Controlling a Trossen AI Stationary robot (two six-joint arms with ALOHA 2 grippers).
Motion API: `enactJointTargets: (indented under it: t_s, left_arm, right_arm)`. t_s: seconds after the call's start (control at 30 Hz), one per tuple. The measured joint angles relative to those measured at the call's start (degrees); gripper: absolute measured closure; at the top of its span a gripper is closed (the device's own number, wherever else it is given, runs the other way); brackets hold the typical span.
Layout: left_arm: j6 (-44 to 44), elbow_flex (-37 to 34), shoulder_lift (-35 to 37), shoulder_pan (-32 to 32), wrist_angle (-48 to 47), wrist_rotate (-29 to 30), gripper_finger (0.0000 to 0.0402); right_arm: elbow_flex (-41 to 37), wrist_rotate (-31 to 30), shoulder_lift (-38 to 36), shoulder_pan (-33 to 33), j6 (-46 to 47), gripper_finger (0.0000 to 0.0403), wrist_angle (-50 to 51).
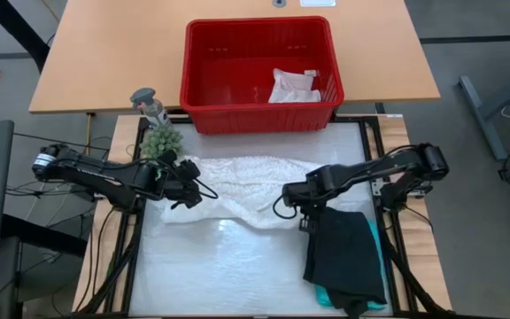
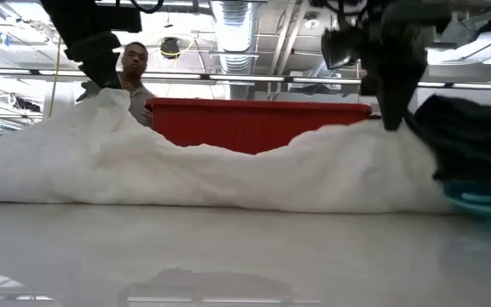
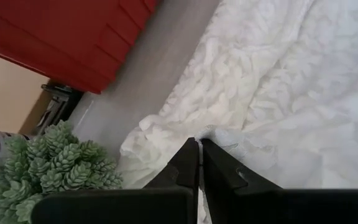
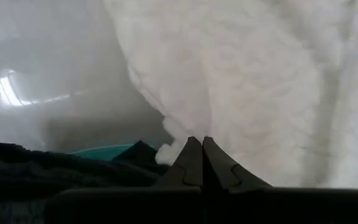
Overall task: Fold Laundry from Bin
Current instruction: Fold the white t-shirt
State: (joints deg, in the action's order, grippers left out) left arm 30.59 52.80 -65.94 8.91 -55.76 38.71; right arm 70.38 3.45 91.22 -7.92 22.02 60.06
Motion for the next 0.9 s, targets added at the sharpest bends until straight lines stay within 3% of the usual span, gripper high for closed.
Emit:
enactJointTargets:
  t_s: [0.27, 0.43, 0.67, 0.9]
  left_arm:
    - [-0.8, 0.0, 0.1, 0.0, -0.3, -1.4, 0.0401]
    - [-1.0, 0.0, 0.1, 0.0, -0.3, -1.4, 0.0401]
    - [-2.3, 0.0, 0.1, 0.0, -0.3, -1.3, 0.0401]
    - [-1.8, 0.0, 0.1, 0.0, 0.2, 0.0, 0.0401]
  right_arm:
    - [-9.9, 3.6, -0.7, -6.9, 8.9, 0.0387, -7.5]
    - [-11.6, 4.2, -0.4, -10.6, 11.3, 0.0387, -12.1]
    - [-11.2, 6.2, -0.4, -4.5, 10.5, 0.0387, -19.2]
    - [-8.8, 8.9, -0.4, 2.3, 4.4, 0.0387, -19.2]
